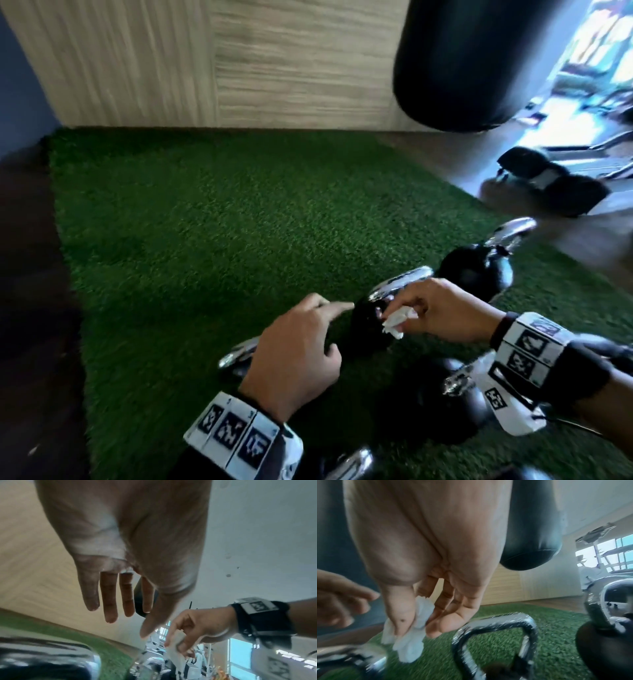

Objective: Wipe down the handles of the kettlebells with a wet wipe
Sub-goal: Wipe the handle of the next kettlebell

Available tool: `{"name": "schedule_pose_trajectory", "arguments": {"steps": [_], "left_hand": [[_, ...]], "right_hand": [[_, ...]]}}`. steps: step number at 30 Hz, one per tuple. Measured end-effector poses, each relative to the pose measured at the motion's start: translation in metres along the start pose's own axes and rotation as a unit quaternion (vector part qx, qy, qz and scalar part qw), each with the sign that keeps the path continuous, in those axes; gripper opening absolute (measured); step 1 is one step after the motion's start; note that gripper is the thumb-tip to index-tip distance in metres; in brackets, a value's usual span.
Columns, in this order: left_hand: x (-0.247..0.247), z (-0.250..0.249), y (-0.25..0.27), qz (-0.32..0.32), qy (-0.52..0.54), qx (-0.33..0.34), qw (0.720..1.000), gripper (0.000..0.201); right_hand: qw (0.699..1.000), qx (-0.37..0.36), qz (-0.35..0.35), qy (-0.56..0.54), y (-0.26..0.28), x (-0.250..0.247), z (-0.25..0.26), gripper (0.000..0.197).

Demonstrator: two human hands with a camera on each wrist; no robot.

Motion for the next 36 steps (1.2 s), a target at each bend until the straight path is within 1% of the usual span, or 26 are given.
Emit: {"name": "schedule_pose_trajectory", "arguments": {"steps": [2, 3, 5, 6, 8, 9, 10, 12, 14, 15, 17, 18, 19, 23, 26, 27, 28, 29, 31, 32, 34, 36], "left_hand": [[0.019, -0.018, -0.022, 0.002, 0.002, -0.021, 1.000, 0.051], [0.030, -0.023, -0.034, 0.016, -0.008, -0.039, 0.999, 0.046], [0.050, -0.026, -0.060, 0.066, -0.035, -0.084, 0.994, 0.043], [0.060, -0.025, -0.073, 0.102, -0.049, -0.114, 0.987, 0.043], [0.080, -0.021, -0.093, 0.186, -0.082, -0.169, 0.964, 0.045], [0.090, -0.020, -0.102, 0.216, -0.094, -0.191, 0.953, 0.047], [0.100, -0.018, -0.109, 0.235, -0.099, -0.211, 0.944, 0.048], [0.121, -0.011, -0.122, 0.244, -0.098, -0.250, 0.932, 0.054], [0.142, -0.001, -0.133, 0.233, -0.076, -0.293, 0.924, 0.067], [0.154, 0.005, -0.137, 0.227, -0.042, -0.317, 0.920, 0.076], [0.173, 0.012, -0.144, 0.218, 0.061, -0.359, 0.905, 0.095], [0.182, 0.013, -0.146, 0.209, 0.111, -0.377, 0.895, 0.098], [0.190, 0.013, -0.149, 0.192, 0.145, -0.392, 0.888, 0.095], [0.216, 0.014, -0.157, 0.093, 0.227, -0.418, 0.875, 0.065], [0.227, 0.014, -0.154, 0.049, 0.305, -0.414, 0.856, 0.040], [0.230, 0.015, -0.153, 0.038, 0.324, -0.409, 0.852, 0.036], [0.232, 0.016, -0.152, 0.030, 0.338, -0.403, 0.850, 0.037], [0.234, 0.016, -0.151, 0.023, 0.350, -0.394, 0.849, 0.042], [0.236, 0.017, -0.151, 0.012, 0.370, -0.379, 0.848, 0.055], [0.237, 0.018, -0.150, 0.009, 0.378, -0.377, 0.846, 0.058], [0.239, 0.021, -0.150, 0.004, 0.390, -0.379, 0.839, 0.057], [0.240, 0.022, -0.149, 0.004, 0.400, -0.375, 0.836, 0.052]], "right_hand": [[0.999, 0.004, -0.053, 0.009, 0.001, -0.020, -0.023, 0.021], [0.997, 0.012, -0.070, 0.014, 0.000, -0.028, -0.036, 0.022], [0.995, 0.028, -0.096, 0.020, -0.005, -0.043, -0.061, 0.024], [0.994, 0.032, -0.101, 0.023, -0.008, -0.048, -0.071, 0.025], [0.993, 0.036, -0.108, 0.026, -0.013, -0.055, -0.090, 0.026], [0.992, 0.037, -0.115, 0.021, -0.016, -0.058, -0.098, 0.025], [0.991, 0.038, -0.125, 0.009, -0.017, -0.059, -0.104, 0.024], [0.989, 0.033, -0.145, -0.020, -0.020, -0.062, -0.115, 0.024], [0.987, 0.023, -0.154, -0.033, -0.024, -0.066, -0.124, 0.025], [0.987, 0.018, -0.153, -0.038, -0.026, -0.068, -0.128, 0.025], [0.987, 0.005, -0.153, -0.042, -0.029, -0.071, -0.134, 0.026], [0.988, -0.001, -0.152, -0.033, -0.031, -0.072, -0.136, 0.026], [0.988, -0.007, -0.151, -0.021, -0.033, -0.071, -0.138, 0.026], [0.990, -0.020, -0.137, -0.014, -0.045, -0.064, -0.142, 0.027], [0.989, -0.051, -0.131, -0.034, -0.053, -0.058, -0.140, 0.031], [0.988, -0.064, -0.129, -0.045, -0.055, -0.056, -0.139, 0.032], [0.988, -0.079, -0.127, -0.049, -0.057, -0.056, -0.138, 0.030], [0.987, -0.095, -0.124, -0.044, -0.058, -0.056, -0.136, 0.027], [0.987, -0.124, -0.100, -0.012, -0.062, -0.055, -0.134, 0.021], [0.988, -0.132, -0.085, 0.006, -0.064, -0.054, -0.132, 0.019], [0.987, -0.143, -0.062, 0.023, -0.067, -0.052, -0.130, 0.017], [0.987, -0.155, -0.047, 0.023, -0.070, -0.049, -0.127, 0.016]]}}
Point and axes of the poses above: each hand's wrist, its own y-axis away from the middle knuckle, its own x-axis out of the palm, z = x × y, the point moved 1 cm from there along -y, towards the middle knuckle, and after that the axes turned 1 degree about -x, right-handed, at the moved point
